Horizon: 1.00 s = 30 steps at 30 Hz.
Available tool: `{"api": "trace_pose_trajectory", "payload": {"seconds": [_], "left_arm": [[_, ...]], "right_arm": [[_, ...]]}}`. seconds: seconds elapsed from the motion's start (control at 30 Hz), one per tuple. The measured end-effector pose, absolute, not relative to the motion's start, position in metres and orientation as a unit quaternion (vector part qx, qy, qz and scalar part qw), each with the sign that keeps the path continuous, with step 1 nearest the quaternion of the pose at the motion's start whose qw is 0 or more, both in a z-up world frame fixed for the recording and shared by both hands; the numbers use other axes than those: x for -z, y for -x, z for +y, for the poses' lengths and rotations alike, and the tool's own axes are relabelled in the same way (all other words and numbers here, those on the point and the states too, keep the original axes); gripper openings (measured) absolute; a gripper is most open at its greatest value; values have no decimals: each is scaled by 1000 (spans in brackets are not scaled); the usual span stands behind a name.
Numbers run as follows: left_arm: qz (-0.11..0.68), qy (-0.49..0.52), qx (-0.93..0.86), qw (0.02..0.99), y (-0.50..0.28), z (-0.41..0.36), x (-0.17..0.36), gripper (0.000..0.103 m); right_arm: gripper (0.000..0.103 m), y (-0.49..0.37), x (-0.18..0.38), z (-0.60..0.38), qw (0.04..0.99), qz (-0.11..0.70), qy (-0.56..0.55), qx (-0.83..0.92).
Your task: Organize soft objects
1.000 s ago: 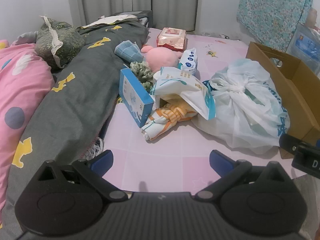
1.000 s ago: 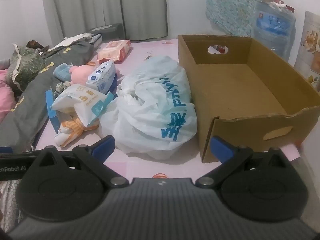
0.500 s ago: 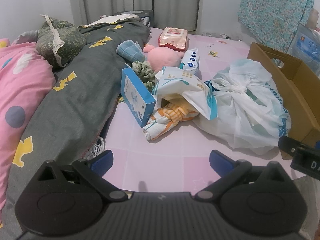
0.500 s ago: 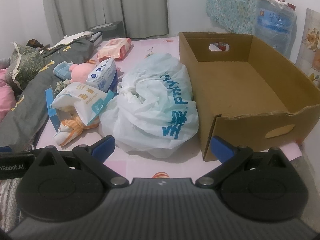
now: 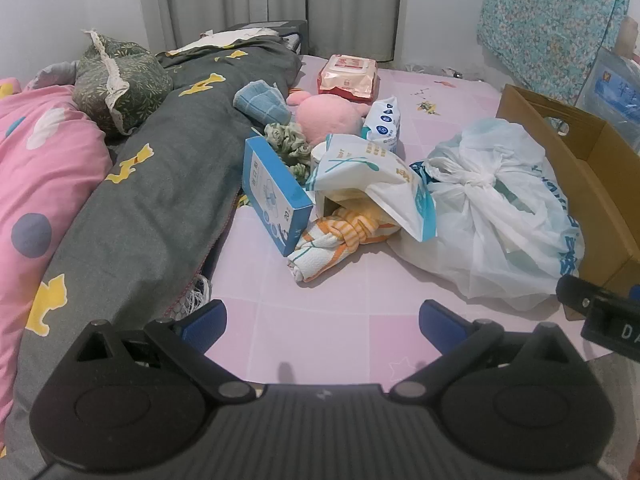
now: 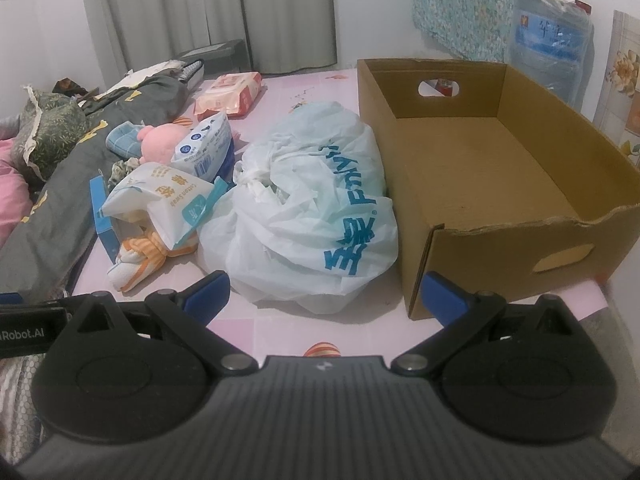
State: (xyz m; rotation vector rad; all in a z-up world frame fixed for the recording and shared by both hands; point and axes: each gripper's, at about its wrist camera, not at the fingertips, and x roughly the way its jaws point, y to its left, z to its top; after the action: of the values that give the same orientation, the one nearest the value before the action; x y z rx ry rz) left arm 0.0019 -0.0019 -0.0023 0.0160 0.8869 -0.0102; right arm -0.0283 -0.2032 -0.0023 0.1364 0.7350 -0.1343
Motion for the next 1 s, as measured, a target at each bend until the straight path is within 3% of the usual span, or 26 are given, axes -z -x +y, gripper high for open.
{"api": "trace_pose_trajectory", "payload": {"seconds": [1.0], "left_arm": [[432,-15,5,902,-8,0,3,103]], "right_arm": [[102,25,2,-201,930,356,-64,64]]}}
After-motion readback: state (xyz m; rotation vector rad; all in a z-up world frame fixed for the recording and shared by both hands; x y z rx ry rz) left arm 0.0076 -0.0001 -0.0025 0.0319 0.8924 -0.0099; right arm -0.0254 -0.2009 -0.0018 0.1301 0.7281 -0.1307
